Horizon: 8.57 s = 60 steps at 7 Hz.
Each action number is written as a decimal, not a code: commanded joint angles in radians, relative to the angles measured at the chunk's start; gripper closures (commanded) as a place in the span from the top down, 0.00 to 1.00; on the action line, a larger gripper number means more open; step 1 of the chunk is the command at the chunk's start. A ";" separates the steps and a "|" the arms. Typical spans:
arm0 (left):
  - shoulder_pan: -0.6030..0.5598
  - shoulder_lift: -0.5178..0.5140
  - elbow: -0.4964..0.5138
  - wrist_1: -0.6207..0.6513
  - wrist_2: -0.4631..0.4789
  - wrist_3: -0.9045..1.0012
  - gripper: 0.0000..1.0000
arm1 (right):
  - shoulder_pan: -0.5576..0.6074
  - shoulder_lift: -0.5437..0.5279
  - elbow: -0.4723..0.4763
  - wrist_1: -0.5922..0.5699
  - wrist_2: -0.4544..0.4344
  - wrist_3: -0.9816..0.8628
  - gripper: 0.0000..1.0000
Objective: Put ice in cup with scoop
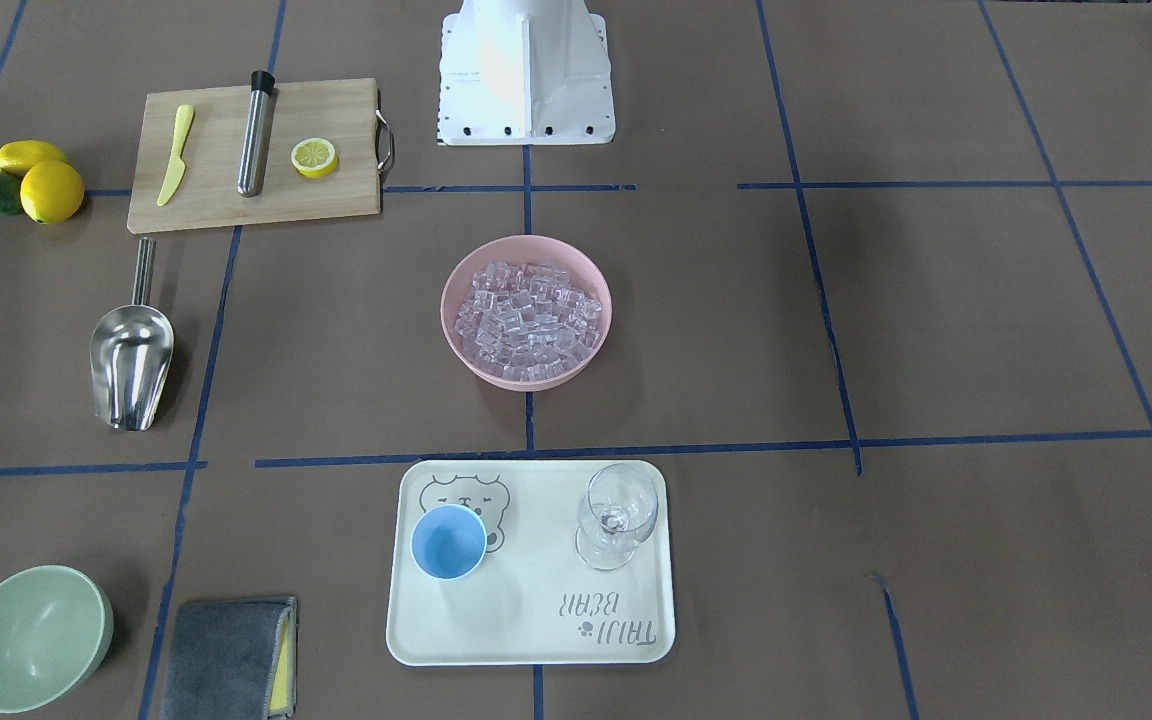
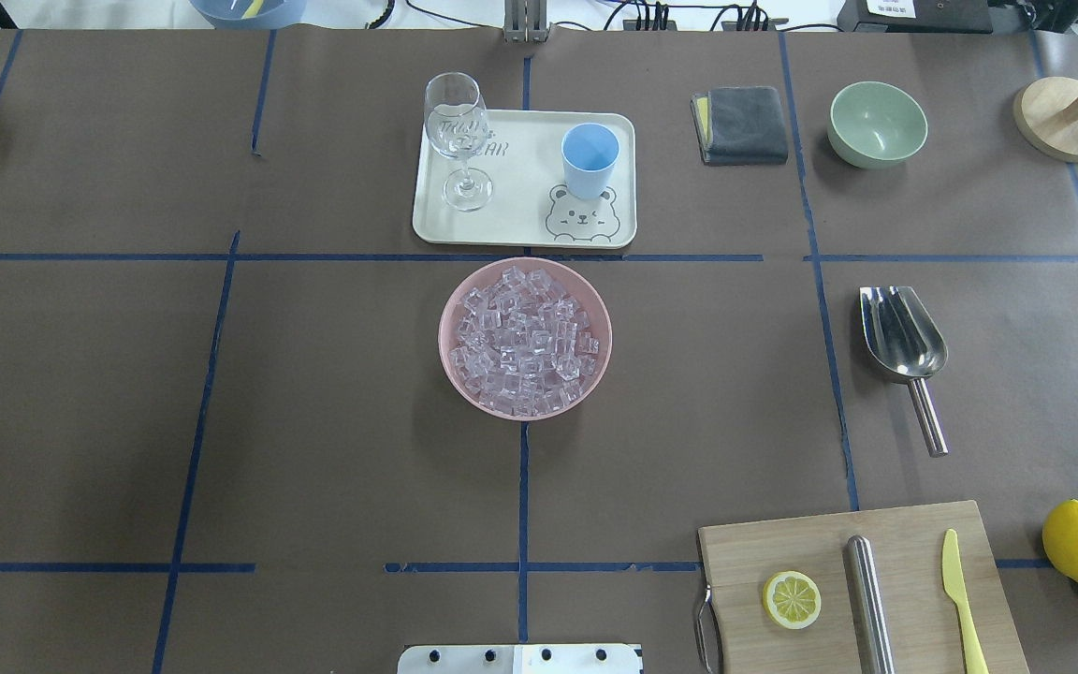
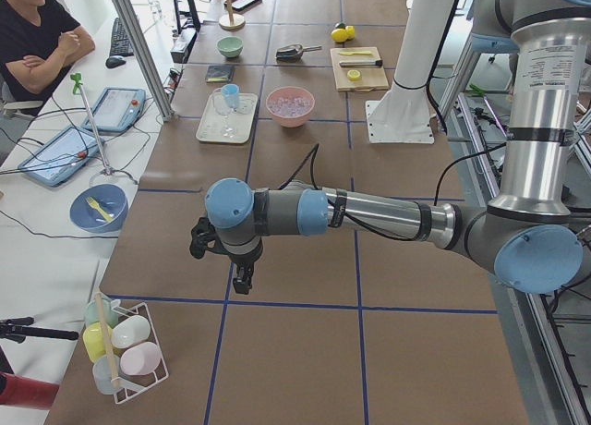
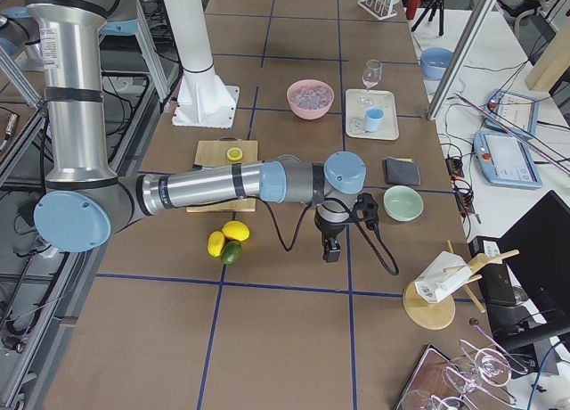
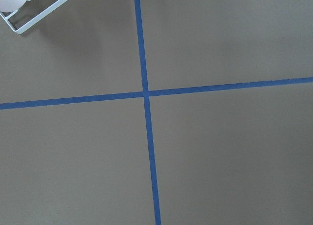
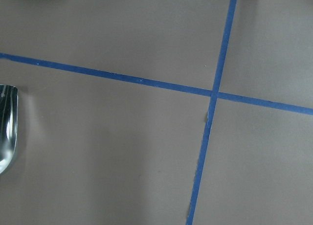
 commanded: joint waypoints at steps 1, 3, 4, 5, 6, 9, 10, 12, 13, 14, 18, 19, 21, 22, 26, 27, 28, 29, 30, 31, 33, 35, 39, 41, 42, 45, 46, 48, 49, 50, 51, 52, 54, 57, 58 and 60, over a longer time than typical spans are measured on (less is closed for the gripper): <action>-0.001 -0.006 -0.001 -0.004 0.005 -0.001 1.00 | 0.000 -0.002 0.000 0.002 -0.002 0.000 1.00; -0.001 -0.009 -0.007 -0.004 0.006 -0.001 1.00 | 0.000 -0.003 0.000 0.005 -0.008 -0.002 1.00; -0.001 -0.008 -0.020 -0.004 -0.003 -0.003 1.00 | 0.000 -0.009 0.000 0.005 -0.008 -0.003 1.00; -0.001 -0.008 -0.030 -0.004 -0.003 -0.003 1.00 | 0.000 -0.035 0.018 0.005 -0.002 0.001 1.00; 0.000 -0.005 -0.058 -0.001 -0.001 -0.003 1.00 | 0.000 -0.061 0.073 0.005 -0.003 0.001 1.00; 0.025 -0.003 -0.107 -0.083 -0.023 0.008 1.00 | -0.040 -0.064 0.084 0.007 0.000 0.001 1.00; 0.105 -0.004 -0.109 -0.164 -0.068 0.008 1.00 | -0.066 -0.064 0.104 0.007 0.000 -0.005 1.00; 0.305 -0.001 -0.118 -0.577 -0.090 0.008 1.00 | -0.096 -0.083 0.187 0.002 0.009 0.001 1.00; 0.450 -0.008 -0.103 -0.832 -0.090 -0.001 1.00 | -0.112 -0.112 0.224 0.005 0.050 0.003 1.00; 0.573 -0.032 -0.057 -1.100 -0.073 -0.004 1.00 | -0.136 -0.115 0.241 0.005 0.101 0.048 1.00; 0.929 -0.318 0.118 -1.276 0.229 -0.004 1.00 | -0.293 -0.120 0.316 0.129 0.100 0.391 1.00; 0.963 -0.348 0.135 -1.267 0.284 -0.003 1.00 | -0.384 -0.132 0.319 0.241 0.033 0.553 1.00; 1.003 -0.371 0.198 -1.270 0.292 -0.003 1.00 | -0.501 -0.295 0.333 0.585 -0.086 0.752 1.00; 1.016 -0.382 0.200 -1.267 0.340 -0.003 1.00 | -0.535 -0.320 0.333 0.632 -0.086 0.806 1.00; 1.025 -0.455 0.247 -1.192 0.384 -0.011 1.00 | -0.748 -0.298 0.376 0.636 -0.242 1.122 1.00; 1.026 -0.457 0.247 -1.190 0.385 -0.012 1.00 | -0.777 -0.296 0.374 0.634 -0.277 1.142 1.00; 1.026 -0.456 0.247 -1.193 0.384 -0.014 1.00 | -0.816 -0.293 0.358 0.634 -0.351 1.164 1.00; 1.026 -0.454 0.249 -1.190 0.384 -0.017 1.00 | -0.846 -0.243 0.309 0.634 -0.415 1.181 1.00; 1.026 -0.452 0.249 -1.198 0.385 -0.014 1.00 | -0.847 -0.224 0.255 0.639 -0.425 1.179 1.00; 1.028 -0.448 0.249 -1.213 0.385 -0.012 1.00 | -0.848 -0.194 0.238 0.637 -0.451 1.181 0.99; 1.026 -0.446 0.249 -1.213 0.385 -0.012 1.00 | -0.871 -0.175 0.201 0.637 -0.454 1.181 0.96; 1.026 -0.446 0.249 -1.211 0.387 -0.015 1.00 | -0.871 -0.166 0.173 0.639 -0.453 1.176 0.81; 1.026 -0.445 0.249 -1.208 0.387 -0.017 1.00 | -0.865 -0.183 0.176 0.679 -0.437 1.162 0.00; 1.025 -0.445 0.249 -1.202 0.387 -0.020 1.00 | -0.853 -0.215 0.303 0.679 -0.410 1.099 0.00; 1.026 -0.445 0.249 -1.201 0.387 -0.023 1.00 | -0.854 -0.227 0.351 0.679 -0.408 1.054 0.00; 1.028 -0.446 0.250 -1.201 0.385 -0.102 1.00 | -0.838 -0.189 0.458 0.676 -0.290 0.952 0.00; 1.028 -0.448 0.250 -1.201 0.379 -0.093 1.00 | -0.848 -0.155 0.457 0.673 -0.284 0.870 0.00; 1.036 -0.457 0.256 -1.201 0.379 -0.095 1.00 | -0.858 -0.032 0.457 0.548 -0.282 0.763 0.00; 1.036 -0.457 0.256 -1.202 0.379 -0.095 1.00 | -0.861 0.082 0.459 0.397 -0.281 0.703 0.00; 1.036 -0.457 0.256 -1.204 0.381 -0.096 1.00 | -0.874 0.154 0.456 0.298 -0.282 0.666 0.00; 1.036 -0.457 0.256 -1.205 0.381 -0.096 1.00 | -0.880 0.243 0.452 0.177 -0.284 0.638 0.00; 1.036 -0.457 0.256 -1.205 0.381 -0.096 1.00 | -0.882 0.352 0.454 -0.008 -0.290 0.586 0.00; 1.036 -0.457 0.260 -1.207 0.385 -0.096 1.00 | -0.893 0.542 0.437 -0.374 -0.358 0.418 0.00; 1.037 -0.457 0.261 -1.210 0.385 -0.096 1.00 | -0.906 0.730 0.327 -0.632 -0.446 0.215 0.00; 1.037 -0.457 0.261 -1.210 0.385 -0.098 1.00 | -0.945 0.788 0.299 -0.724 -0.524 0.213 0.00; 1.039 -0.457 0.264 -1.211 0.387 -0.098 1.00 | -0.959 0.929 0.142 -0.858 -0.583 0.146 0.00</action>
